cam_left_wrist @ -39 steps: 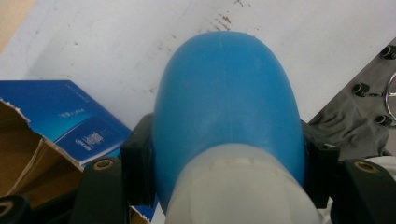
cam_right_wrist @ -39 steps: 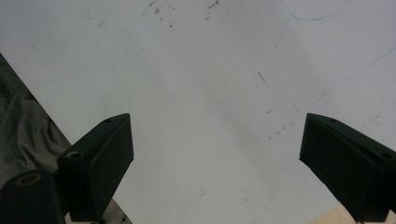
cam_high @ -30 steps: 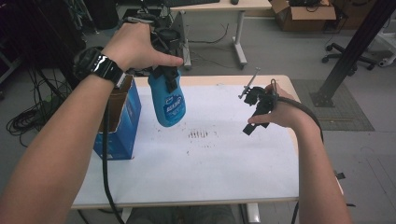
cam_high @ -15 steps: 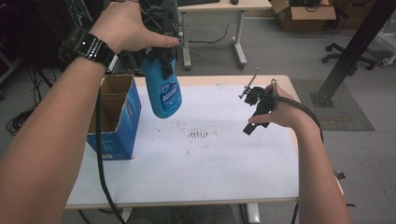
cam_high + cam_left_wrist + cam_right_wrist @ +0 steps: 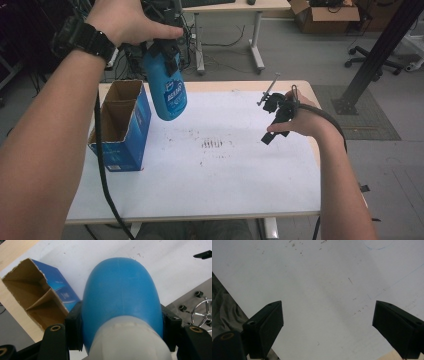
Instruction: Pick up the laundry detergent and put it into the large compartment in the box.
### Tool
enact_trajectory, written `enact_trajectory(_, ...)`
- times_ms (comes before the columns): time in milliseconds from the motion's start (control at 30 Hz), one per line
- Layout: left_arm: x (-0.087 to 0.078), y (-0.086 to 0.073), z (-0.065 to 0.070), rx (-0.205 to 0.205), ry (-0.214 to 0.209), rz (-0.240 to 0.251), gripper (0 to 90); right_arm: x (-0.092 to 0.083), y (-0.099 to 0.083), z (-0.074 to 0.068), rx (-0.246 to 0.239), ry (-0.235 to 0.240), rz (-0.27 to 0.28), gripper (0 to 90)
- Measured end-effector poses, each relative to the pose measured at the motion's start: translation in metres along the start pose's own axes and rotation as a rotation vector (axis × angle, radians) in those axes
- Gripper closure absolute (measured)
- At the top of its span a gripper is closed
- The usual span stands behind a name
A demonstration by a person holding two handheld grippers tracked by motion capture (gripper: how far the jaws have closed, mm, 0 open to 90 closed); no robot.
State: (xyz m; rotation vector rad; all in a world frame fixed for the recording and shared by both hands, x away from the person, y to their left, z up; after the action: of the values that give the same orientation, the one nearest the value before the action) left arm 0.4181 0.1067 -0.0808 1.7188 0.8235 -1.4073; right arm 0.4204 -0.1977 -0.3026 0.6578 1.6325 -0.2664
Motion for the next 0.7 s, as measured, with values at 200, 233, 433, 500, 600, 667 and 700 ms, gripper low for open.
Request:
enact_trajectory(200, 0.000, -0.003, -0.009, -0.041, 0.021, -0.005, 37.6, -0.001, 0.001, 0.001, 0.000, 0.001, 0.000, 9.9)
enact_trajectory(233, -0.001, -0.004, -0.011, -0.045, 0.020, -0.001, 37.6, -0.001, 0.001, 0.001, 0.000, 0.001, 0.000, 9.9)
enact_trajectory(433, -0.001, -0.008, -0.021, -0.089, 0.030, 0.006, 37.6, 0.000, 0.002, 0.001, -0.004, 0.001, -0.001, 9.8)
enact_trajectory(500, -0.002, -0.010, -0.025, -0.089, 0.031, 0.002, 37.6, 0.000, 0.002, 0.001, -0.002, 0.001, 0.000, 9.8)
enact_trajectory(600, -0.002, -0.013, -0.031, -0.111, 0.031, 0.001, 37.6, -0.001, 0.002, 0.001, -0.001, -0.002, 0.000, 9.8)
enact_trajectory(667, -0.003, -0.016, -0.035, -0.118, 0.035, -0.006, 37.6, -0.001, 0.002, 0.001, -0.002, -0.002, 0.000, 9.8)
enact_trajectory(700, -0.003, -0.017, -0.037, -0.121, 0.038, -0.008, 37.6, -0.001, 0.002, 0.001, -0.002, -0.002, 0.000, 9.8)
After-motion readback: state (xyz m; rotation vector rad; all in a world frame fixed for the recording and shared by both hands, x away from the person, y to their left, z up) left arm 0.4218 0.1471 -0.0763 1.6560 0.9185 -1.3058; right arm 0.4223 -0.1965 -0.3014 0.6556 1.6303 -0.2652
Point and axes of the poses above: each handheld gripper's, and its own axes: x roughly forward along the jaws, y roughly out of its top, z roughly to its right, the point moved 2 cm from there along x, roughly forward along the jaws, and after that the axes turned 7 degrees about y, right-handed, at the moved point
